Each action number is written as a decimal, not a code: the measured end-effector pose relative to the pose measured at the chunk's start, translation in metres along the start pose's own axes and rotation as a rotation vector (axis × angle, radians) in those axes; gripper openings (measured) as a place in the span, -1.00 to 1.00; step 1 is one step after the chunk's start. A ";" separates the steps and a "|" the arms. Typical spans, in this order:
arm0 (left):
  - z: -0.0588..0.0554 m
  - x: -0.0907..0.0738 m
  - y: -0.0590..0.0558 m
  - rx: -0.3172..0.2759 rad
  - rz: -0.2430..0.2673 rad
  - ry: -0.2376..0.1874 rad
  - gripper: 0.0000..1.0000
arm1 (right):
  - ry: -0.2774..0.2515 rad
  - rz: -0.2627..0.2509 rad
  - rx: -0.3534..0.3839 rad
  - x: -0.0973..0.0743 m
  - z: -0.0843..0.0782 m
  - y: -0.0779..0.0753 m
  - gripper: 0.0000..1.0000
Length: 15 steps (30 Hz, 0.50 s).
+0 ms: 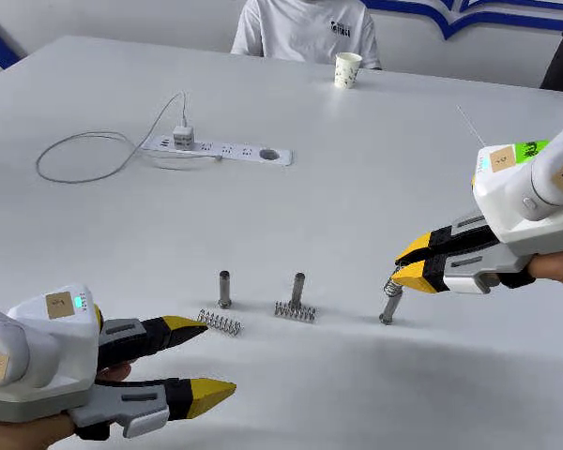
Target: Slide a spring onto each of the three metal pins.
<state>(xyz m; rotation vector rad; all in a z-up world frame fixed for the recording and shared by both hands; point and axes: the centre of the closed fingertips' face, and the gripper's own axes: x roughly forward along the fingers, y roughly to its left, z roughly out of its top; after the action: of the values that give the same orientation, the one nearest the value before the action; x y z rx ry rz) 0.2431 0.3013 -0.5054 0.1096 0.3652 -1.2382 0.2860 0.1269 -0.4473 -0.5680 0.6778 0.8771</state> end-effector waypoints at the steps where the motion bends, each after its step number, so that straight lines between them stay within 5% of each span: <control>1: 0.000 0.000 0.000 0.000 0.001 0.001 -0.05 | 0.002 -0.003 0.000 0.000 -0.001 -0.002 -0.77; 15: -0.002 -0.002 0.003 -0.010 0.007 0.000 -0.05 | 0.044 -0.013 0.038 0.008 -0.020 -0.014 -0.77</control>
<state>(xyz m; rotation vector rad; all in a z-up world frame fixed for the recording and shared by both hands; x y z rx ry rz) 0.2450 0.3045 -0.5075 0.1018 0.3709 -1.2292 0.2953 0.1094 -0.4640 -0.5589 0.7282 0.8396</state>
